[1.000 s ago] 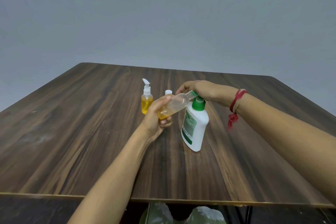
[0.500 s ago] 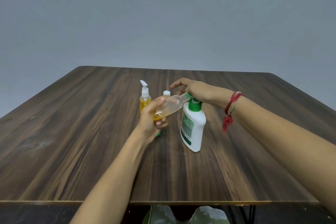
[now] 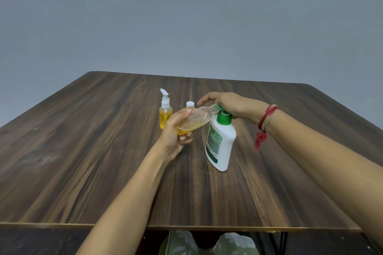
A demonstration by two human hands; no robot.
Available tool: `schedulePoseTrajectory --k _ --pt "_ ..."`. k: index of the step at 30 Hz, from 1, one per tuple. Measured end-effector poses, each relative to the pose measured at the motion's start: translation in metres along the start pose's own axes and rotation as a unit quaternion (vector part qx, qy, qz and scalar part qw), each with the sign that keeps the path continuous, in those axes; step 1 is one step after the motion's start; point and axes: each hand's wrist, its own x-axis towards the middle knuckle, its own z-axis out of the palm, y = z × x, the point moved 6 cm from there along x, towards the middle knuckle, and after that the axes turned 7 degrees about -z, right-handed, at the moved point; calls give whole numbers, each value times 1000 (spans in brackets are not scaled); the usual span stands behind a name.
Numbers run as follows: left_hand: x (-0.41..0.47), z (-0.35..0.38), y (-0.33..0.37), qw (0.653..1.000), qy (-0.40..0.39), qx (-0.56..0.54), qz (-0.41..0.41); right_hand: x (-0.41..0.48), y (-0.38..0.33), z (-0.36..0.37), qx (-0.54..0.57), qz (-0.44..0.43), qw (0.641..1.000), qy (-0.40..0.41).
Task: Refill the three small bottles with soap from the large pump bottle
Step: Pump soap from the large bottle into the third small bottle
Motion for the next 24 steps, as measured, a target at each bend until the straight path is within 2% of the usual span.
schedulePoseTrajectory --k 4,24 --pt "0 2 -1 1000 1 -7 -1 2 -3 -2 -35 -7 999 -19" --pt "0 0 -1 1000 -3 2 -3 -1 2 0 -45 3 999 -25"
